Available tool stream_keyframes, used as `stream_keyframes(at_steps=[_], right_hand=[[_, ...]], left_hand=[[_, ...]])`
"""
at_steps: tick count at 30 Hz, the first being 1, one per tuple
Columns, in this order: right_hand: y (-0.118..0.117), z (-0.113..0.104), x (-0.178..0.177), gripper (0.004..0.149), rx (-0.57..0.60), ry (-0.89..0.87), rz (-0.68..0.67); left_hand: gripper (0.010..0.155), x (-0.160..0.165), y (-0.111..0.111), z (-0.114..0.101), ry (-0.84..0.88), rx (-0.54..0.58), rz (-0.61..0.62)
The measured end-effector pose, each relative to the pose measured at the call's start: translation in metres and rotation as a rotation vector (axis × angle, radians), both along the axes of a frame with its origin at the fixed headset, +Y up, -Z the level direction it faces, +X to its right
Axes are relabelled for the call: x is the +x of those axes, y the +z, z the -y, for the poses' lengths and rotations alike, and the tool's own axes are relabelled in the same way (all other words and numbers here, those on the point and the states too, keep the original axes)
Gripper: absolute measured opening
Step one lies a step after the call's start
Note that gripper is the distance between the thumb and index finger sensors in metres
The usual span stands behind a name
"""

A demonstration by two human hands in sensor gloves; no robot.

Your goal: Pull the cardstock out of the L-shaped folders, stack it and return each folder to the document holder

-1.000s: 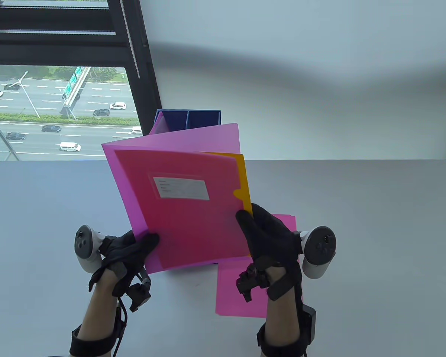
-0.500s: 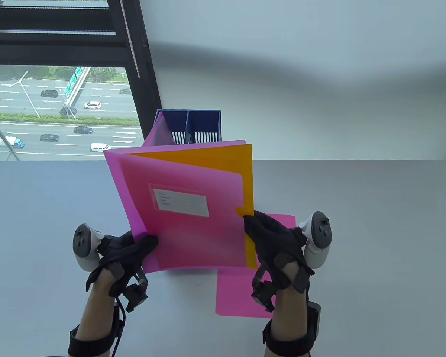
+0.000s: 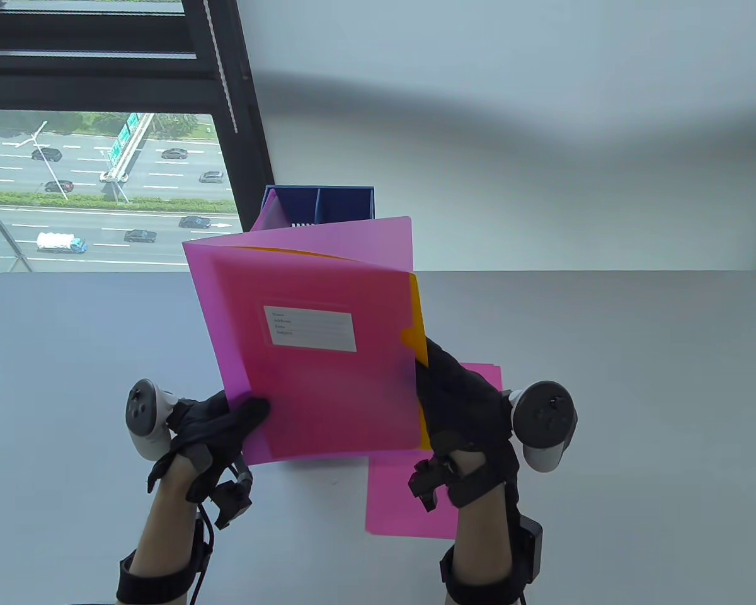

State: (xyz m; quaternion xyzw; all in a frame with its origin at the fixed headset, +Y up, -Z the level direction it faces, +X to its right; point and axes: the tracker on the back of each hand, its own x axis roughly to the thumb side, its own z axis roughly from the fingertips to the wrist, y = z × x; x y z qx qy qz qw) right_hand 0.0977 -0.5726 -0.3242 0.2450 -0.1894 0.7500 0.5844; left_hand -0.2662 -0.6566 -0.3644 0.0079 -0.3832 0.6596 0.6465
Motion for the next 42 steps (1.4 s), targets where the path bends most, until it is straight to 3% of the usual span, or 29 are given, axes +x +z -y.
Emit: stream_keyframes(at_steps=[5, 12, 20, 25, 31, 36, 42], right_hand=[[0.005, -0.001, 0.003, 0.043, 0.065, 0.040, 0.153], [0.017, 0.000, 0.036, 0.043, 0.145, 0.016, 0.449], [0.029, 0.006, 0.071, 0.042, 0.139, 0.081, 0.762], [0.031, 0.018, 0.097, 0.042, 0.054, 0.188, 0.993], [0.012, 0.046, 0.117, 0.042, -0.198, 0.302, 0.990], [-0.022, 0.089, 0.123, 0.043, -0.550, 0.323, 0.767], [-0.056, 0.143, 0.109, 0.043, -0.838, 0.330, 0.489]], left_hand=[[0.046, -0.003, 0.001, -0.002, 0.008, 0.007, -0.002], [0.046, -0.017, 0.001, -0.005, 0.023, 0.015, -0.048], [0.046, -0.023, 0.002, -0.006, 0.007, 0.021, -0.087], [0.046, -0.027, 0.002, -0.006, 0.018, 0.021, -0.100], [0.046, -0.031, 0.002, -0.005, 0.049, 0.014, -0.103], [0.046, -0.033, 0.002, -0.005, 0.038, 0.021, -0.114], [0.046, -0.032, 0.002, -0.005, 0.033, 0.019, -0.107]])
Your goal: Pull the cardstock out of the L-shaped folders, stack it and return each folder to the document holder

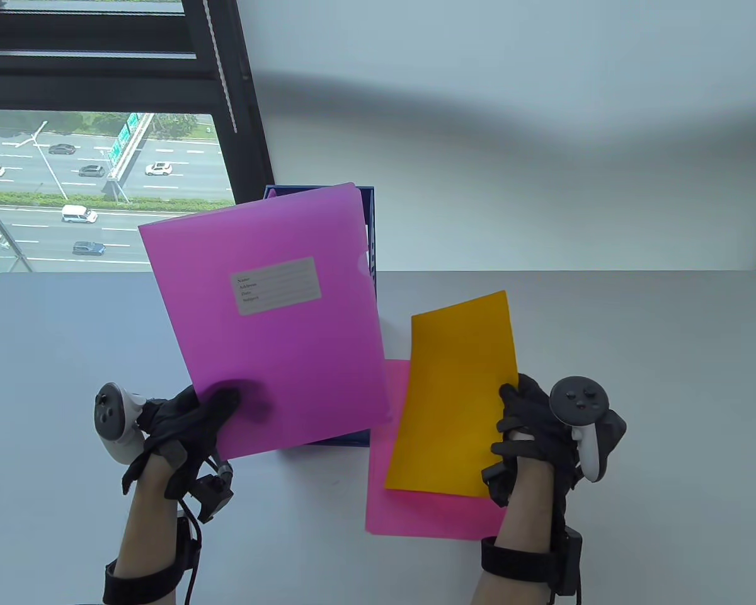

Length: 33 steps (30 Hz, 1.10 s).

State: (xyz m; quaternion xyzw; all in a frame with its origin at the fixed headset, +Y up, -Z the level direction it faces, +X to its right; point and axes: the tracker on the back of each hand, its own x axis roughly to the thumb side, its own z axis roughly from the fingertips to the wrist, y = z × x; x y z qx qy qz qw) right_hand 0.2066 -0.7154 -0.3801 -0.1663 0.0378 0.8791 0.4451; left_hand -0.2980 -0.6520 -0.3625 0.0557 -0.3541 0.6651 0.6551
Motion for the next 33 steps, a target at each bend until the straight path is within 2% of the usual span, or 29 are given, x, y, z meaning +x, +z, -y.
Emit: stream_keyframes(at_steps=[3, 6, 12, 15, 19, 23, 26, 33], right_hand=[[-0.010, 0.018, -0.008, 0.044, -0.089, 0.008, -0.044], [-0.014, 0.031, -0.015, 0.050, -0.160, 0.025, -0.033], [-0.015, 0.027, -0.025, 0.082, -0.276, 0.315, 0.039], [-0.015, 0.030, -0.025, 0.088, -0.310, 0.346, 0.067], [-0.013, 0.029, -0.020, 0.088, -0.317, 0.326, 0.079], [-0.011, 0.018, -0.020, 0.087, -0.274, 0.314, 0.087], [-0.007, 0.000, -0.025, 0.086, -0.220, 0.319, 0.080], [0.011, -0.059, -0.046, 0.076, 0.009, 0.257, -0.003]], left_hand=[[0.046, -0.001, 0.000, 0.000, -0.003, 0.002, -0.006], [0.046, -0.002, 0.000, 0.000, 0.003, 0.001, -0.007], [0.046, -0.002, 0.000, 0.001, 0.002, 0.000, -0.006], [0.046, -0.002, -0.001, 0.001, -0.001, 0.001, -0.005], [0.046, -0.002, -0.001, 0.001, -0.002, 0.003, -0.005], [0.046, -0.001, -0.001, 0.001, -0.006, 0.002, -0.002], [0.046, -0.001, -0.001, 0.002, -0.011, 0.002, -0.001], [0.046, -0.001, -0.002, 0.002, -0.021, 0.006, 0.004]])
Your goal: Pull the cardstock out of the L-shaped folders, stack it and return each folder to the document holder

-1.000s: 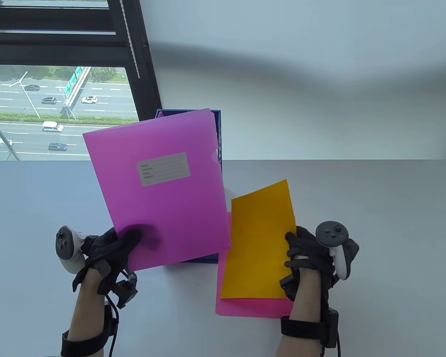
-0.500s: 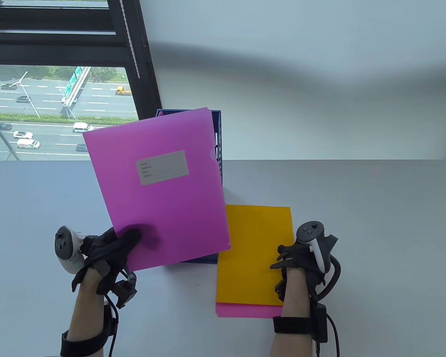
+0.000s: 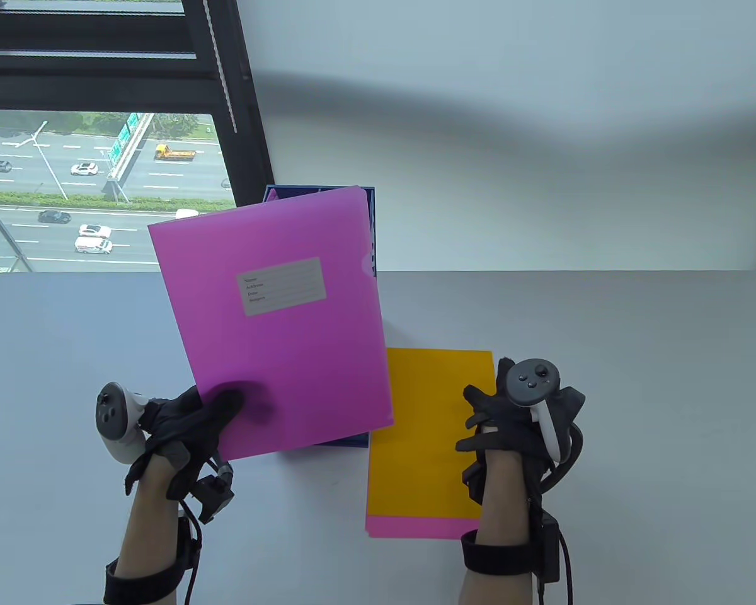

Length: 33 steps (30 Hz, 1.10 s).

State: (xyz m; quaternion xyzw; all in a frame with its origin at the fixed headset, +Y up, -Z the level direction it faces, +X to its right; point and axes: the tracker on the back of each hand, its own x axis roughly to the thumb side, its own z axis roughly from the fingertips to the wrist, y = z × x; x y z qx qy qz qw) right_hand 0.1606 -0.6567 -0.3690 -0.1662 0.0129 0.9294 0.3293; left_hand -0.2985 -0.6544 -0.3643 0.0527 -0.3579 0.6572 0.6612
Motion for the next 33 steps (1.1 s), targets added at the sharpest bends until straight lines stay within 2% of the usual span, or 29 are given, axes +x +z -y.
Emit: stream_keyframes(at_steps=[5, 10, 14, 22, 25, 29, 33], right_hand=[[0.016, -0.033, -0.020, 0.068, 0.198, -0.101, -0.146], [0.027, -0.051, -0.040, 0.061, 0.357, -0.241, -0.261], [0.029, -0.053, -0.050, 0.059, 0.423, -0.374, -0.322], [0.022, -0.045, -0.063, 0.065, 0.424, -0.546, -0.430], [0.020, -0.045, -0.065, 0.059, 0.422, -0.572, -0.451], [0.021, -0.047, -0.063, 0.040, 0.513, -0.525, -0.397], [0.021, -0.048, -0.062, 0.037, 0.540, -0.494, -0.392]], left_hand=[[0.046, 0.003, 0.000, 0.000, -0.011, 0.003, 0.007], [0.046, 0.010, 0.000, 0.000, -0.031, 0.007, 0.019], [0.046, 0.014, 0.000, 0.000, -0.046, 0.010, 0.027], [0.046, 0.021, 0.001, 0.000, -0.059, 0.015, 0.044], [0.046, 0.024, 0.001, 0.001, -0.066, 0.016, 0.049], [0.049, 0.024, 0.001, 0.001, -0.094, 0.021, 0.020], [0.054, 0.020, 0.002, -0.001, -0.115, 0.039, -0.048]])
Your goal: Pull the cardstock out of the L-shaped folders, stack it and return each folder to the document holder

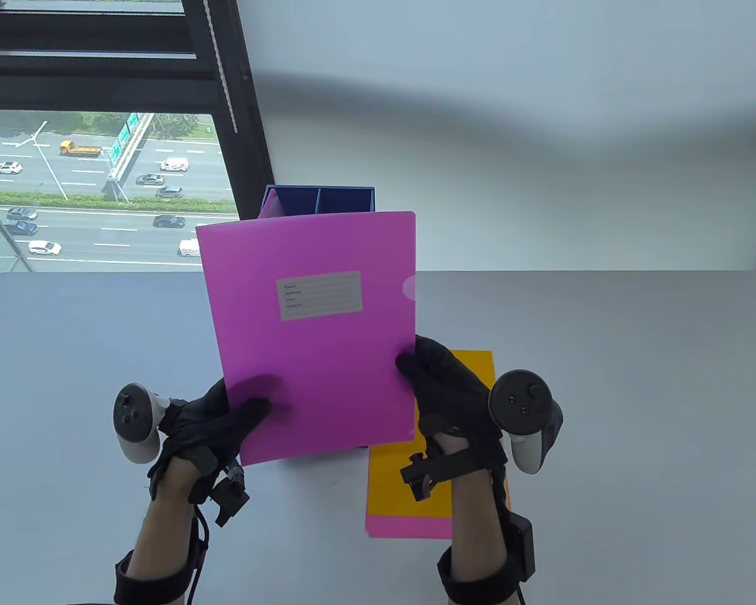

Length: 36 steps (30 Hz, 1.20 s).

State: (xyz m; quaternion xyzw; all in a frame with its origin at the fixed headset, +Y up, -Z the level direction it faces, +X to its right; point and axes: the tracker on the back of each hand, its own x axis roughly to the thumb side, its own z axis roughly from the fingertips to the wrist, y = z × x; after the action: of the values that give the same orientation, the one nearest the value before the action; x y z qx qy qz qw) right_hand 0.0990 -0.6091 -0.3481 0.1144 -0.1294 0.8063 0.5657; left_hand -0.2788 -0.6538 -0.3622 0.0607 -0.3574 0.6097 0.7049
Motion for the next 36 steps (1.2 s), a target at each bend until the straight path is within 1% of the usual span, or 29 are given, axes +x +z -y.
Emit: stream_keyframes(at_steps=[3, 7, 12, 16, 21, 26, 30, 36], right_hand=[[0.001, -0.001, 0.001, 0.037, 0.016, -0.005, 0.001], [0.005, -0.006, 0.000, 0.037, 0.074, 0.061, 0.039], [0.013, -0.014, -0.003, 0.037, 0.138, 0.160, 0.109], [0.019, -0.019, -0.005, 0.037, 0.211, 0.208, 0.183], [0.024, -0.022, -0.008, 0.041, 0.240, 0.241, 0.231], [0.026, -0.022, -0.005, 0.045, 0.252, 0.217, 0.270], [0.026, -0.021, -0.003, 0.045, 0.250, 0.194, 0.269], [0.024, -0.019, -0.005, 0.044, 0.233, 0.199, 0.249]], left_hand=[[0.048, -0.004, 0.000, -0.001, -0.038, 0.001, -0.003], [0.042, -0.006, 0.003, -0.007, -0.180, 0.039, -0.042], [0.040, -0.001, 0.009, -0.017, -0.342, 0.076, -0.065], [0.043, 0.008, 0.014, -0.021, -0.425, 0.060, -0.041], [0.046, 0.011, 0.019, -0.028, -0.441, 0.067, -0.056], [0.046, 0.005, 0.027, -0.040, -0.405, 0.116, -0.126], [0.046, -0.005, 0.036, -0.049, -0.378, 0.151, -0.254], [0.046, -0.023, 0.043, -0.053, -0.280, 0.178, -0.437]])
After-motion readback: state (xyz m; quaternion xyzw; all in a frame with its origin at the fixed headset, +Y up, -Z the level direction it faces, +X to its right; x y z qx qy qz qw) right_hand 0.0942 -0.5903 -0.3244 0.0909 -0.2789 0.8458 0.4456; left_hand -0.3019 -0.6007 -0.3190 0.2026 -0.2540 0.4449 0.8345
